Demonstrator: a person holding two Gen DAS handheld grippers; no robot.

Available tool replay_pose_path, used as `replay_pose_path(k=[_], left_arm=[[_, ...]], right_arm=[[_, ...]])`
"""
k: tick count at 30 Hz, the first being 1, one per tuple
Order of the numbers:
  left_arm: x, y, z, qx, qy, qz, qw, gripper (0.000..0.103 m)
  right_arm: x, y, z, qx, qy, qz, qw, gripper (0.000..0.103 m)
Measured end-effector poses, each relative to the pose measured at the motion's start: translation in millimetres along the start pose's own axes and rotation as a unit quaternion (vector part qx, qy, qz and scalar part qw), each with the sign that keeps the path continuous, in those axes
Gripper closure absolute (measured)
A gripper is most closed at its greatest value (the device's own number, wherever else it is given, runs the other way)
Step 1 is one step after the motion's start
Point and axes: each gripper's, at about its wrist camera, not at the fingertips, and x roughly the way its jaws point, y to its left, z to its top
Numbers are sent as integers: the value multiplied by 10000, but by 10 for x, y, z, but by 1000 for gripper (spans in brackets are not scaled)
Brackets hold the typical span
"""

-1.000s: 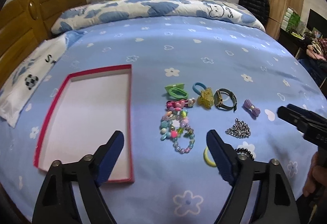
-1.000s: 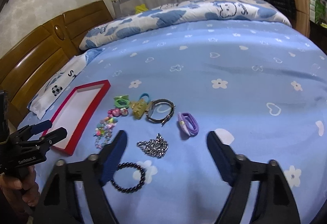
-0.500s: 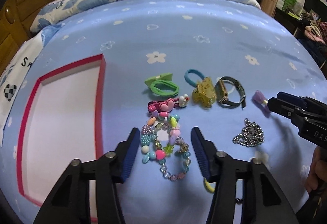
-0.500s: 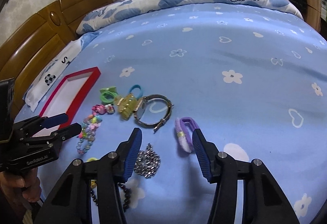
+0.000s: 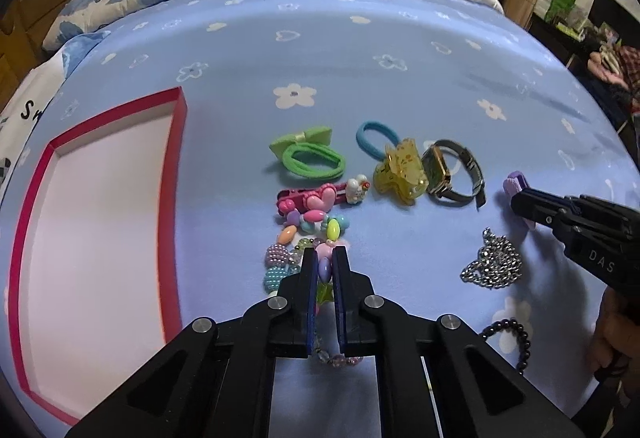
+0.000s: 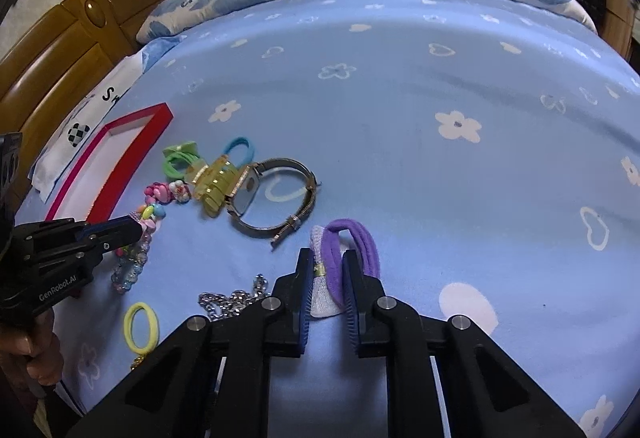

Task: Organize jewelry
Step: 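Grasp the purple hair tie with the right tool while the left tool grasps the pastel beaded bracelet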

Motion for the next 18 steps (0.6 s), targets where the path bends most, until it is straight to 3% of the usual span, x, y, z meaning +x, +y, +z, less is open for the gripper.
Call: replay_pose_path(k=[8,18], left_arm=[[-482,183,-150,-315,-432,-235,9983,97],[-1122,522,-421,-713,-955,-142,9928,97]], right_arm=[[-280,156,25,143,-317,465,9983,90],[-389,666,125,-59,-439,1026,9937,90]])
